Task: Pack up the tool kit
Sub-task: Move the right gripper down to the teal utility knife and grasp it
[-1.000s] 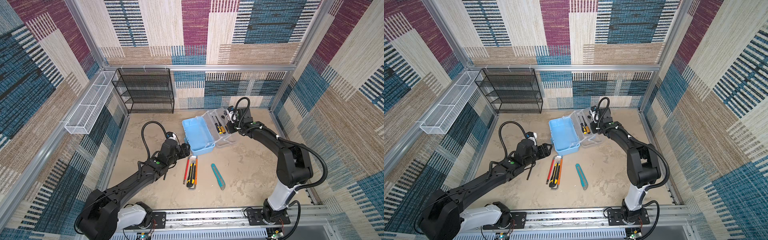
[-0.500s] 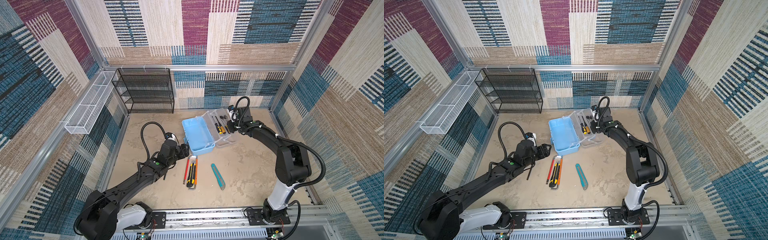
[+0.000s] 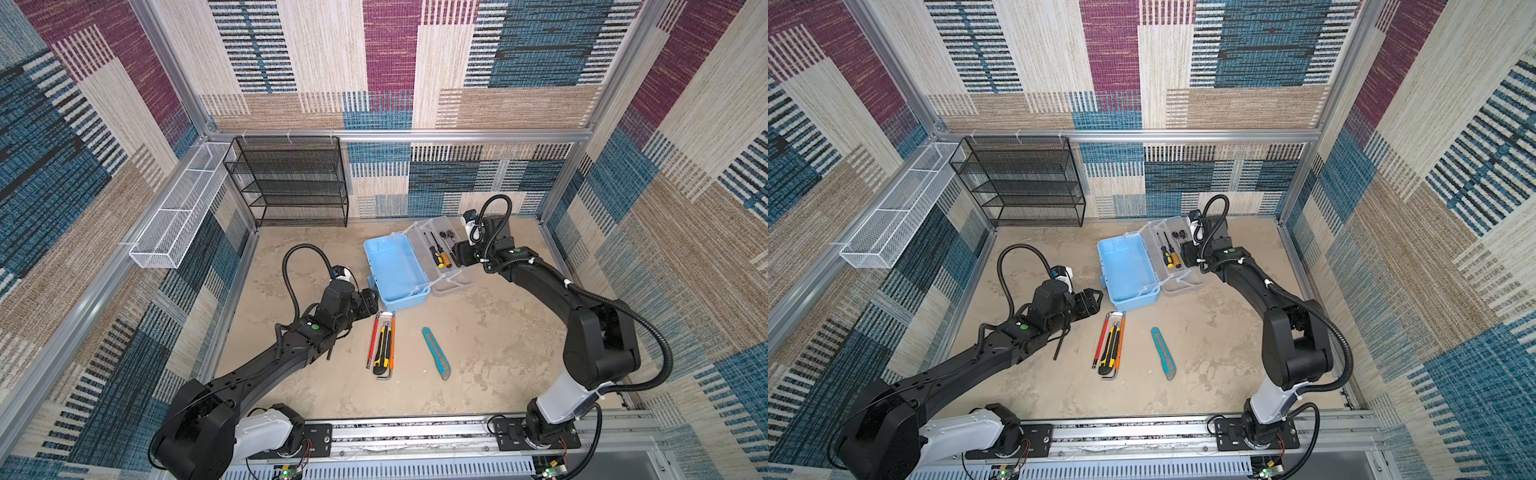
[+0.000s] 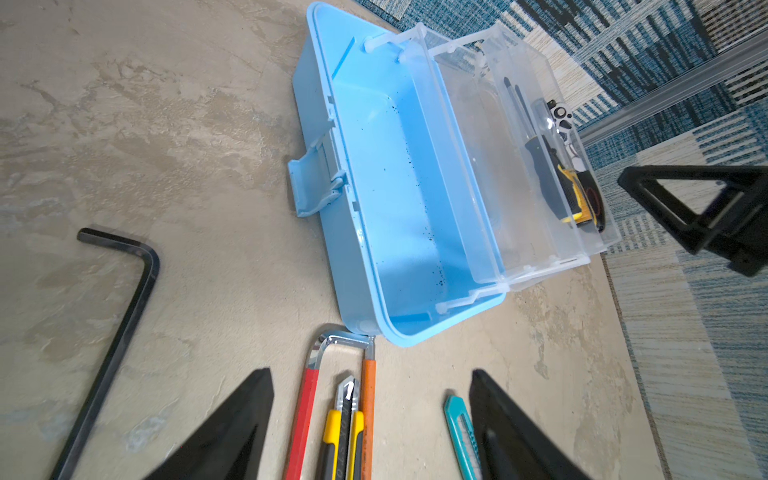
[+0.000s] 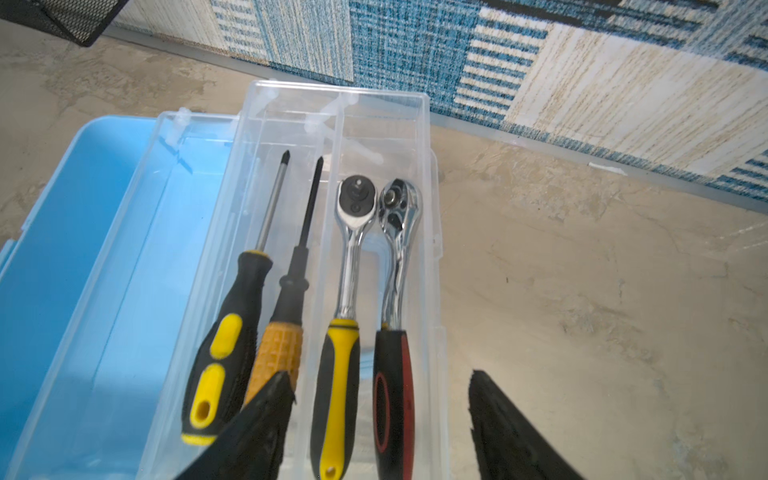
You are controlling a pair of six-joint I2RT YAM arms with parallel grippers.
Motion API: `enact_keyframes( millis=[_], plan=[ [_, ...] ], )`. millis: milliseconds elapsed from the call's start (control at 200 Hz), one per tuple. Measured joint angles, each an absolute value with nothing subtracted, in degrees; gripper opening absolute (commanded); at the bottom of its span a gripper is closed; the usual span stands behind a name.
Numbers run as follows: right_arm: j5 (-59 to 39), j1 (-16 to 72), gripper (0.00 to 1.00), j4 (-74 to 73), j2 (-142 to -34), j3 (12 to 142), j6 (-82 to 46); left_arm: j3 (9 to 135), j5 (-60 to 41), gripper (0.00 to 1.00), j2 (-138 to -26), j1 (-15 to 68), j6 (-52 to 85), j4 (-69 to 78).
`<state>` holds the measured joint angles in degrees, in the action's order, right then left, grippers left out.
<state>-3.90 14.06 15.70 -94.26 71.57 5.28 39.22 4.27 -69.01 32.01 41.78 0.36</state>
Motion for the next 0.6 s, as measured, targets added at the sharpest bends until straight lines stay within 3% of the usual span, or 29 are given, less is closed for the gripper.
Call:
enact_keyframes(
  millis=[70,331,596],
  plan=[
    [-4.95,14.06,0.83,14.48,-91.79,68.79,4.49,39.22,4.25,0.78,-69.01,32.01,41.78,0.05],
    [-6.96,14.9,0.88,10.52,-82.04,57.32,-0.3,39.2,4.27,0.78,-69.32,32.01,41.63,-1.54],
    [-1.61,24.82,0.89,9.3,-74.65,48.29,-5.87,39.2,4.25,0.78,-69.95,32.01,41.43,-1.76]
  ],
)
